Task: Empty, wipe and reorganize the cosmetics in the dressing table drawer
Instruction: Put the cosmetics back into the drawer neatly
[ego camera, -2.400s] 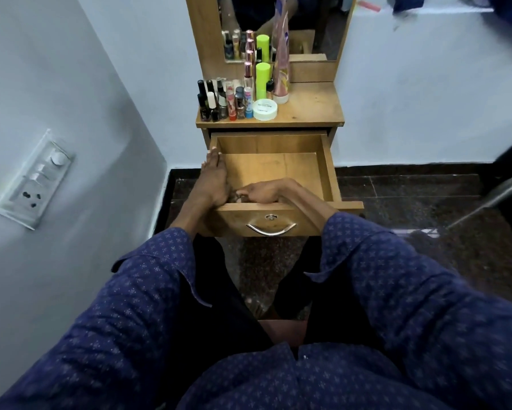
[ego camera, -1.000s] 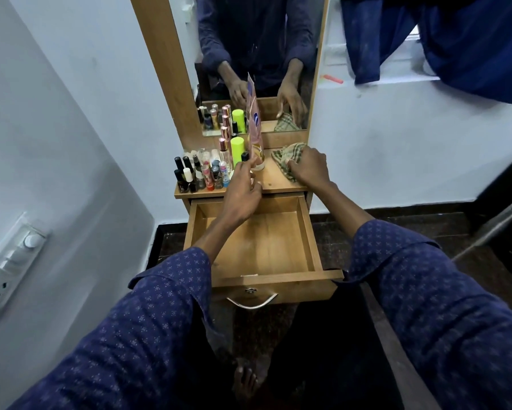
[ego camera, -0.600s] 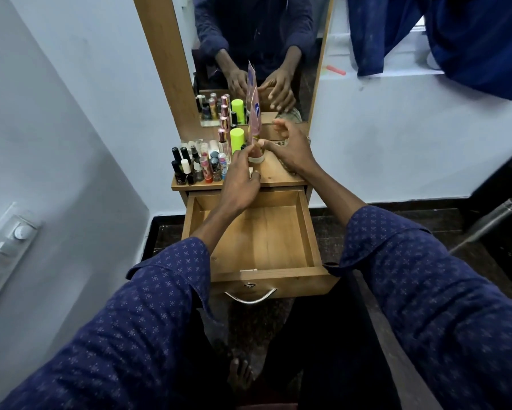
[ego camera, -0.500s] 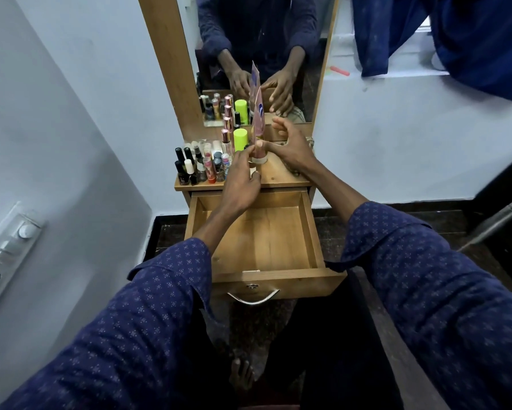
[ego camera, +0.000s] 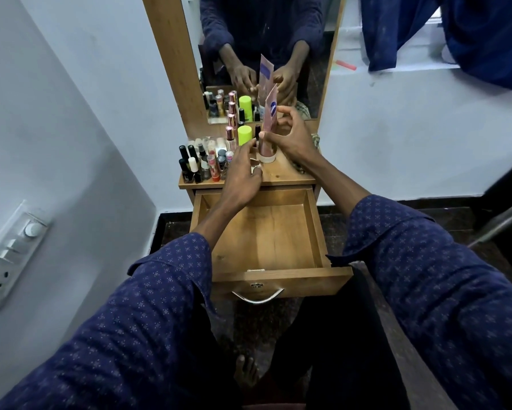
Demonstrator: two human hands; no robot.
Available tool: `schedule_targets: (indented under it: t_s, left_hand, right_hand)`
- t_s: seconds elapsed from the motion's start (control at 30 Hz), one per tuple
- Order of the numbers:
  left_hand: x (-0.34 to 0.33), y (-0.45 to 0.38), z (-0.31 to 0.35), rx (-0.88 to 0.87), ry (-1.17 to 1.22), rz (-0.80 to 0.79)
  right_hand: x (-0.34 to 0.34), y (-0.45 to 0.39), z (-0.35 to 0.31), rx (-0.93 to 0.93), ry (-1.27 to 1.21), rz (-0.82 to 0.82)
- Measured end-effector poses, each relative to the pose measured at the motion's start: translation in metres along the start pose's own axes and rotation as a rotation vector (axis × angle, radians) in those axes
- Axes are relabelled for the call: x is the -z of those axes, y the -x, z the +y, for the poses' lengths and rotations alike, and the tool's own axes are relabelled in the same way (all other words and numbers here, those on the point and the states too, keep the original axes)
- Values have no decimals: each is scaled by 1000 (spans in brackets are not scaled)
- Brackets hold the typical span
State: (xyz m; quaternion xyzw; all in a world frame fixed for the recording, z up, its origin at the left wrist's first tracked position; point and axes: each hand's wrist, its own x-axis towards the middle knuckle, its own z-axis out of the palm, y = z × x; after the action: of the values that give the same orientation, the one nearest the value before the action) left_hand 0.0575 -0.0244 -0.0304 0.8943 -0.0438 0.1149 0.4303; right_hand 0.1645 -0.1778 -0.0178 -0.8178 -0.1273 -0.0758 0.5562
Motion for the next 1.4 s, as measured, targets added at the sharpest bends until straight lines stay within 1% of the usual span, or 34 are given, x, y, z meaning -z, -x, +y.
schedule_targets:
  t_s: [0.1,0.23,0.3,0.4,0.53,0.6,0.7,0.77,0.87,0.97,1.03,1.1,1.17,1.27,1.4]
  left_hand:
    - [-3,1,3,-23,4,1]
    - [-12,7,10,-81,75,-8]
    - [-20,14,16,-87,109,-10]
    - [-31,33,21,-102,137,-9]
    - [-53,67,11,-23,127,-54]
    - [-65,81,0,22,117,-93]
    - [-75,93,-10,93,122,-183]
    - [-76,94,-12,145,147,-225]
    - [-80,92,-20,256,191,-277]
    - [-84,93,-24,382,248,-327]
    - [-85,96,-25,359,255,-322]
    - [-87,96,-26,333,230,-315]
    - [-88,94,-31,341,187,-295]
    - [-87,91,-33,386,220,-288]
    - [-88,93,-34,350,157,-288]
  right_hand:
    - [7,13,-5,11,-16,81]
    - [18,45,-16,18,-30,157]
    - [23,69,-17,7,2,203]
    - [24,112,-11,-55,121,243]
    - [18,164,6,-109,303,231]
    - [19,181,19,-142,357,192]
    - [21,190,34,-205,445,139]
    - [18,189,40,-226,472,135]
    - [11,188,46,-218,483,133]
    - [11,188,53,-167,548,121]
    - [10,190,58,-122,600,67]
    - [7,194,59,-92,710,1]
    - [4,196,57,-57,801,-19]
    - [4,196,53,-19,822,-28]
    - [-1,198,54,-32,879,-60]
